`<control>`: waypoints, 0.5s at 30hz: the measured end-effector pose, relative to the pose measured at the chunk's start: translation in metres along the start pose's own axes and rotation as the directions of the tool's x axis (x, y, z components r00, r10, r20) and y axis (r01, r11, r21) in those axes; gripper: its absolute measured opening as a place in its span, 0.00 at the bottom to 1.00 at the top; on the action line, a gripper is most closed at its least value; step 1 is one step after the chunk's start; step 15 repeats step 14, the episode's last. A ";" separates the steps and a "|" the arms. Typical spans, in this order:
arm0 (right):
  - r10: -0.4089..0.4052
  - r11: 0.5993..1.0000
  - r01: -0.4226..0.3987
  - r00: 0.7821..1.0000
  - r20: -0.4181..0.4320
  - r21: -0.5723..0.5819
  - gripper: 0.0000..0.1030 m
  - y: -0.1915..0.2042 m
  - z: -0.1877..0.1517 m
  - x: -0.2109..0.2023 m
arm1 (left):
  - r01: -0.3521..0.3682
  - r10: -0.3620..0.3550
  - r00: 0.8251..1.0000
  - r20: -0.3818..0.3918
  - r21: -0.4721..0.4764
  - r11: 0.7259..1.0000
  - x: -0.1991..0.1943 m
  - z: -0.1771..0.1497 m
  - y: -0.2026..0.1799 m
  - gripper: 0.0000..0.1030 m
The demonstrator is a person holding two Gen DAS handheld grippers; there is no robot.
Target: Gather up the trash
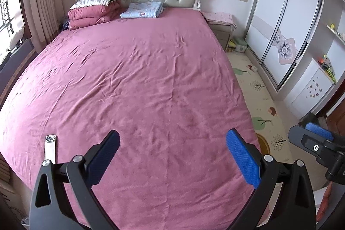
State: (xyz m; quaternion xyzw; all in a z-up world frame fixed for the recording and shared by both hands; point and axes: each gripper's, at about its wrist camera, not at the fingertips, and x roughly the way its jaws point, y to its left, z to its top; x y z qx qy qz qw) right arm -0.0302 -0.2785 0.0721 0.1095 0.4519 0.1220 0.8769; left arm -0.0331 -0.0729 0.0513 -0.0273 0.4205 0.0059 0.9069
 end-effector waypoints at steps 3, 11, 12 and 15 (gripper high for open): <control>-0.005 1.000 0.005 1.000 0.006 0.010 0.87 -0.002 0.001 -0.001 | -0.003 0.003 1.000 -0.002 0.001 1.000 0.000 -0.001 0.000 0.96; -0.003 1.000 0.003 1.000 0.001 0.022 0.87 -0.004 0.000 -0.001 | 0.004 -0.004 1.000 0.008 -0.003 1.000 -0.003 -0.002 0.000 0.96; -0.004 1.000 0.004 1.000 0.002 0.021 0.87 -0.004 0.000 -0.001 | 0.008 -0.008 1.000 0.011 -0.003 1.000 -0.003 -0.002 0.000 0.96; -0.004 1.000 0.004 1.000 0.002 0.019 0.87 -0.004 0.000 -0.001 | 0.008 -0.007 1.000 0.017 -0.005 1.000 -0.005 -0.003 0.000 0.96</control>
